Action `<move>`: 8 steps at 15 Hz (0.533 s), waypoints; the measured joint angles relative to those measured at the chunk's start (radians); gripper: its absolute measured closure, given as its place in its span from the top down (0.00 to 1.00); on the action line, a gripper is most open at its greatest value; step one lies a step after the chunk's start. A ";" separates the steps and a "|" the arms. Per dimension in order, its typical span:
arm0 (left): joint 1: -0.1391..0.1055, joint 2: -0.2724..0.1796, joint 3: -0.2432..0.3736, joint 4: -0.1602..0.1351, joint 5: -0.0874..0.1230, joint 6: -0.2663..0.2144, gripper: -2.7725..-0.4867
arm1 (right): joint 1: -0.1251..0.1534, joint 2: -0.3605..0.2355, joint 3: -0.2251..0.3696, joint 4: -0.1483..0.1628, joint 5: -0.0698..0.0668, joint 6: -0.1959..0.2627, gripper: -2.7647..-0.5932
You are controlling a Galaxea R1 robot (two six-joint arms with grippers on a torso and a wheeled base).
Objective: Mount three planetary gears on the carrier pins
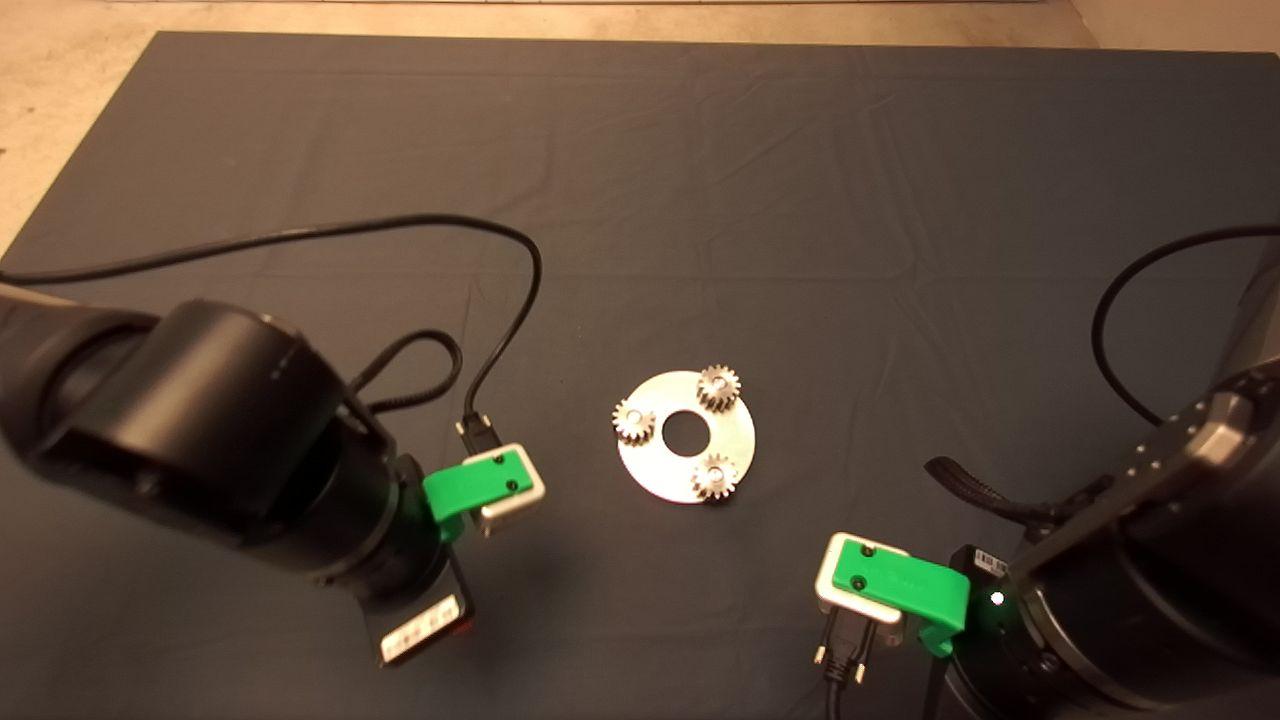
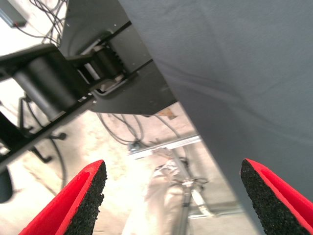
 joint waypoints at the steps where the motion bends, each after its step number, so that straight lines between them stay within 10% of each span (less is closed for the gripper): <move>1: 0.000 -0.001 0.022 -0.008 0.001 -0.015 0.36 | -0.005 0.006 0.000 0.000 0.001 0.031 0.66; 5: 0.000 -0.015 0.053 -0.013 0.001 -0.040 0.36 | -0.005 -0.015 0.000 0.000 0.003 0.080 0.66; 8: 0.000 -0.051 0.064 -0.014 0.002 -0.045 0.36 | -0.005 -0.169 0.000 0.000 0.004 0.069 0.66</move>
